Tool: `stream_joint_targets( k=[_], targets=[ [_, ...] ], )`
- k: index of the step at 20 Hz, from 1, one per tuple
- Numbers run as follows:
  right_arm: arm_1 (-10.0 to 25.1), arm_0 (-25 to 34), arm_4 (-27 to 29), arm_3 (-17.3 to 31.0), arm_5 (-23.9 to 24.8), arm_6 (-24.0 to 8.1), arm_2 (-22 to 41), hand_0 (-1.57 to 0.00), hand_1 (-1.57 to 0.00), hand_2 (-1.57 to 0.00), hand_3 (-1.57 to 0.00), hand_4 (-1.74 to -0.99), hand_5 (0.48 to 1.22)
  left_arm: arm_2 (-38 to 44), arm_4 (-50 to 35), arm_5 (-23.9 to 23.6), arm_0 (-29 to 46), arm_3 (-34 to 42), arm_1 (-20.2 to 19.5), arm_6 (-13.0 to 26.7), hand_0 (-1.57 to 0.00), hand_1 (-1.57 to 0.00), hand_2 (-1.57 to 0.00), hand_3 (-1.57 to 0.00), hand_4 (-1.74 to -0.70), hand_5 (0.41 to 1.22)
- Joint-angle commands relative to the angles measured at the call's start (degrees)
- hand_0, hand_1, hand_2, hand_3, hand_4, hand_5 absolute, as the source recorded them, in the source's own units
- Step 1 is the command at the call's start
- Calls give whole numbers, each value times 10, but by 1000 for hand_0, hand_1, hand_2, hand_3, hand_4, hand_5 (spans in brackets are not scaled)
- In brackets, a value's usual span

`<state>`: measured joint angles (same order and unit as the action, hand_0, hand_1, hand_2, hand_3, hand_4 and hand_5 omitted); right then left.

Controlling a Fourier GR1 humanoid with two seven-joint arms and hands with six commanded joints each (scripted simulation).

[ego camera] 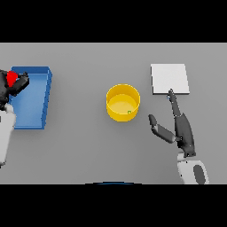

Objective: Pick up the red beaker and tilt it to pour out 1 green nut into yellow bowl. Pick up the yellow bowl and place it on the metallic measuring scale.

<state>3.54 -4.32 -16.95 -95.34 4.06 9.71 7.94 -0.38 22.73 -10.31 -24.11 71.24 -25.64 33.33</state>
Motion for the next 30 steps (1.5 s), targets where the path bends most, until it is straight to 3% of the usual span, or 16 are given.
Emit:
stream_joint_targets(
  k=[1, 2, 5, 7, 10, 12, 14, 16, 20, 24, 30],
  targets=[
    [-4, -3, 2, 3, 0, 1, 0, 1, 1, 1, 1, -1009, 634, 4, -6, 8, 0, 3, -5, 1, -1496, -1378, -1351, -1310, -1161, 780],
    [0, -5, 7, 2, -3, 7, -2, 1, 1, 1, 1, -1007, 635, 5, -10, 17, 6, 12, -11, 1, -1393, -1215, -1209, -1136, -1068, 749],
    [-8, -12, 3, 2, -3, 8, 5, 1, 1, 1, 1, -1005, 634, -4, -11, 37, 6, 1, -11, 4, -772, -637, -652, -614, -920, 677],
    [-3, -12, 2, -5, -3, 9, 5, 1, 1, 1, 1, -1009, 639, -18, -3, 53, 3, -13, -15, -5, -494, -407, -417, -393, -857, 657],
    [-1, -8, 0, -8, -3, 6, 4, 1, 1, 1, 1, -1012, 639, -24, -1, 60, -3, -30, -15, -22, -252, -208, -213, -201, -810, 657],
    [-1, -12, -6, -4, -5, -2, 9, 1, 1, 1, 1, -1019, 643, -22, -1, 57, -3, -32, -16, -35, -161, -133, -136, -128, -796, 649],
    [9, -2, -23, -14, -8, -35, 14, 1, 1, 1, 1, -1020, 640, -21, 2, 50, -6, -34, -17, -46, -103, -85, -87, -82, -782, 651],
    [37, 19, -24, -3, -45, -29, 24, 1, 1, 1, 1, -1005, 669, -25, 4, 45, 1, -28, -13, -58, -65, -54, -55, -52, -763, 657],
    [122, 108, -102, 28, -111, -60, 64, 1, 1, 1, 1, -1094, 677, -24, 1, 41, -2, -17, -9, -60, -26, -21, -22, -21, -743, 664],
    [176, 194, -177, 68, -163, -46, 120, 1, 1, 1, 1, -1192, 677, -28, 8, 39, -4, -27, -11, -57, -10, -8, -8, -8, -733, 680],
    [222, 302, -268, 128, -222, 1, 206, 1, 1, 1, 1, -1227, 698, -27, 4, 48, 0, -20, -20, -53, -2, -1, -1, -1, -743, 701]
  ],
)
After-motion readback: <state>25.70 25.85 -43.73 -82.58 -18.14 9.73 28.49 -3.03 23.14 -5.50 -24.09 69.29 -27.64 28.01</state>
